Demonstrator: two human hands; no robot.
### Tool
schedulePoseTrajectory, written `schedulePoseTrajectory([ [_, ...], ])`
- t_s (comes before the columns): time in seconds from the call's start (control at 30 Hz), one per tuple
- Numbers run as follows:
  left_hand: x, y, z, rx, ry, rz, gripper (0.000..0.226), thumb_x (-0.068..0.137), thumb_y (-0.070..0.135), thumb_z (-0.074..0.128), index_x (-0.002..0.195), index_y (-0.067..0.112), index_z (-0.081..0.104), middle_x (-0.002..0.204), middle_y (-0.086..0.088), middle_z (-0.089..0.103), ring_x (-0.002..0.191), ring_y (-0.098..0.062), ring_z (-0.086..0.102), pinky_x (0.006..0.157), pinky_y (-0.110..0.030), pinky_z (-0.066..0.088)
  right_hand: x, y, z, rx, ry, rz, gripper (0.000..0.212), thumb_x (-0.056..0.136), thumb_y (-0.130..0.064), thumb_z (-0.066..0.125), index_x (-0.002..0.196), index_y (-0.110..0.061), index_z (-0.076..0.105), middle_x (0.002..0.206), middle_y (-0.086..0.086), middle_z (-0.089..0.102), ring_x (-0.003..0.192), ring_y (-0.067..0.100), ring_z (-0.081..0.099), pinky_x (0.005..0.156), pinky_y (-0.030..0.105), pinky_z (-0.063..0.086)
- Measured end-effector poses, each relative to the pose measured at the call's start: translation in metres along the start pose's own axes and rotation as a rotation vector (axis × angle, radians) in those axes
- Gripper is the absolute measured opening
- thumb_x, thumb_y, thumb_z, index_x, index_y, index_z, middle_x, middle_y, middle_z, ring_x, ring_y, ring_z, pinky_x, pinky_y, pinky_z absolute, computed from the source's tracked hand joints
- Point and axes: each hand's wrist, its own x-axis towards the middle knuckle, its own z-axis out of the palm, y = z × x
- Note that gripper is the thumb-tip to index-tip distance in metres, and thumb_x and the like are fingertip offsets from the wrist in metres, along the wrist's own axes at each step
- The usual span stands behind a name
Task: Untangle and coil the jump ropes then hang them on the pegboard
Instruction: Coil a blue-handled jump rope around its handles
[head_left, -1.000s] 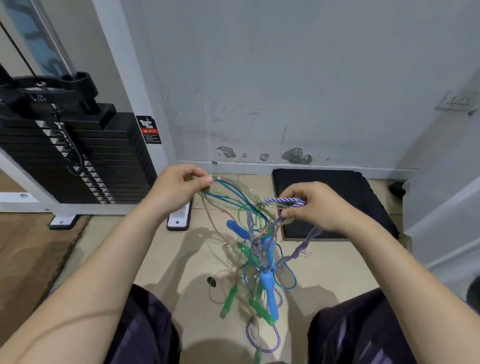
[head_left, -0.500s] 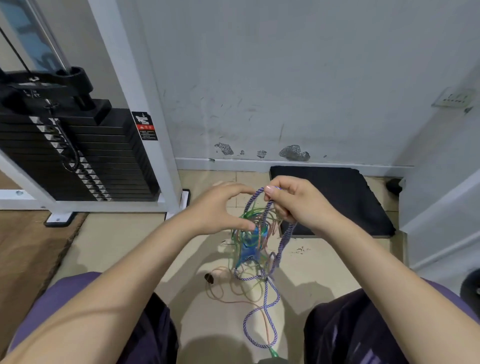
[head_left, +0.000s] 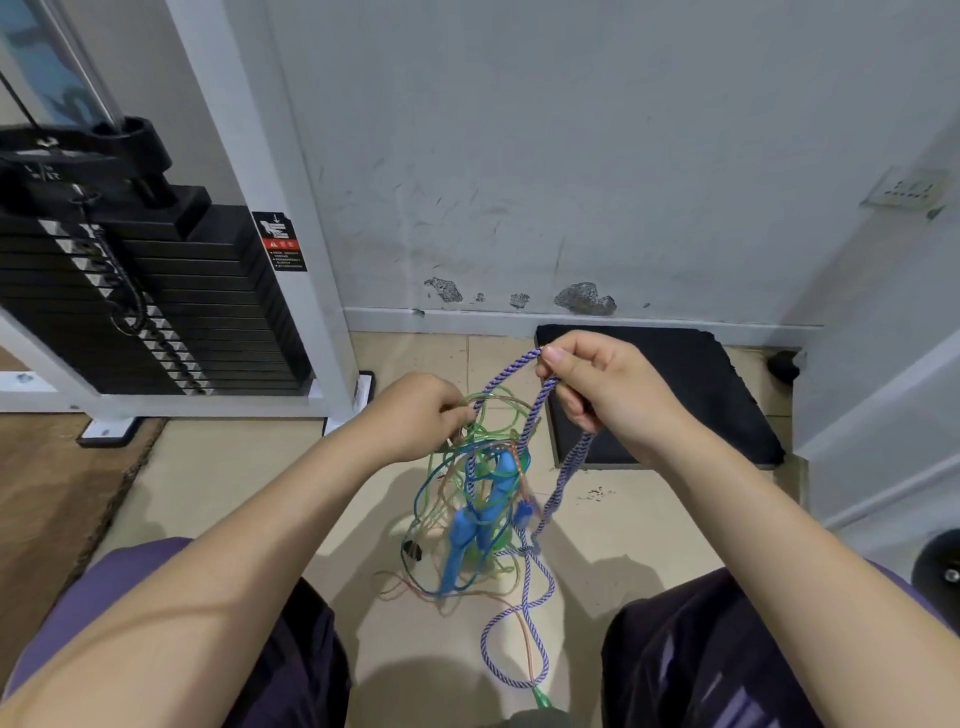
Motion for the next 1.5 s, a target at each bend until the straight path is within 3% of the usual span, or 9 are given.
schedulePoseTrajectory([
  [0.3,-0.01,-0.009,-0.035,-0.316,0.014,-0.032,0.013,0.093,0.015,0.066,0.086,0.005,0.071,0.064,-0.001,0.064,0.044,0.001,0.05,0.047,-0.011,0.038,0.007,0.008,-0.022,-0.401,0.215,-0.056,0.017,0.093,-0.024,0.065,0.08,-0.014,0.069,0.067,0.0,0.059,0.062,0.013,0.052,0.062,0.026,0.042],
  [0.47,-0.014,-0.022,-0.036,-0.087,-0.118,-0.063,0.027,0.075,0.03,0.083,0.1,0.027,0.074,0.1,0.004,0.07,0.095,-0.013,0.064,0.082,-0.027,0.048,0.004,0.007,-0.019,-0.216,0.072,-0.049,0.015,0.096,-0.011,0.06,0.085,-0.004,0.068,0.063,0.01,0.06,0.059,0.018,0.054,0.061,0.023,0.046],
  [0.57,-0.014,-0.008,-0.022,-0.353,-0.148,0.068,0.058,0.074,0.033,0.084,0.126,0.035,0.058,0.125,0.015,0.059,0.118,-0.006,0.055,0.098,-0.024,0.044,0.0,0.012,0.004,-0.137,-0.124,-0.053,0.014,0.096,-0.004,0.057,0.087,-0.002,0.066,0.067,0.013,0.062,0.059,0.021,0.057,0.061,0.023,0.049],
  [0.63,-0.013,0.005,-0.008,-0.597,-0.166,0.161,0.046,0.084,0.022,0.076,0.126,0.026,0.058,0.126,0.006,0.063,0.122,-0.011,0.056,0.104,-0.029,0.045,0.001,0.011,0.012,-0.052,-0.169,-0.085,0.015,0.097,-0.002,0.053,0.088,0.0,0.065,0.077,0.015,0.066,0.062,0.022,0.063,0.065,0.027,0.053],
  [0.77,-0.007,0.008,0.006,-0.63,-0.148,0.113,0.006,0.095,0.008,0.06,0.098,0.005,0.065,0.103,-0.013,0.072,0.101,-0.025,0.067,0.102,-0.042,0.048,0.004,-0.004,0.006,0.196,-0.035,-0.138,0.015,0.094,-0.015,0.054,0.09,-0.005,0.064,0.087,0.011,0.074,0.081,0.025,0.071,0.077,0.033,0.056],
  [0.97,-0.002,-0.003,-0.001,-0.615,-0.117,-0.001,0.016,0.097,0.007,0.056,0.087,0.003,0.068,0.078,-0.011,0.072,0.075,-0.016,0.066,0.085,-0.033,0.053,0.005,-0.008,-0.019,0.174,0.157,-0.07,0.021,0.1,-0.023,0.051,0.089,-0.009,0.062,0.099,0.013,0.072,0.087,0.029,0.072,0.087,0.041,0.054],
  [1.2,-0.013,0.023,-0.01,-0.812,0.019,0.076,0.011,0.092,0.013,0.064,0.088,0.009,0.073,0.052,0.002,0.05,0.05,-0.018,0.043,0.052,-0.026,0.04,-0.006,-0.005,-0.005,-0.157,-0.124,0.054,0.025,0.085,-0.037,0.068,0.089,-0.012,0.066,0.061,0.005,0.058,0.053,0.02,0.046,0.053,0.028,0.04],
  [1.37,-0.017,0.027,-0.006,-0.732,-0.001,0.095,0.013,0.088,0.01,0.07,0.093,-0.002,0.071,0.064,-0.002,0.057,0.058,-0.014,0.053,0.06,-0.024,0.046,-0.006,-0.008,0.005,-0.284,-0.175,0.022,0.028,0.097,-0.023,0.059,0.07,-0.015,0.056,0.05,-0.013,0.041,0.046,0.005,0.032,0.047,0.019,0.027],
  [1.5,-0.01,0.012,-0.002,-0.39,-0.057,0.103,0.005,0.086,0.02,0.074,0.084,0.021,0.069,0.086,0.008,0.066,0.085,-0.008,0.059,0.084,-0.022,0.045,-0.009,-0.016,0.004,0.031,-0.102,-0.092,0.026,0.097,-0.023,0.052,0.074,-0.011,0.053,0.058,0.005,0.056,0.049,0.019,0.047,0.053,0.027,0.042],
])
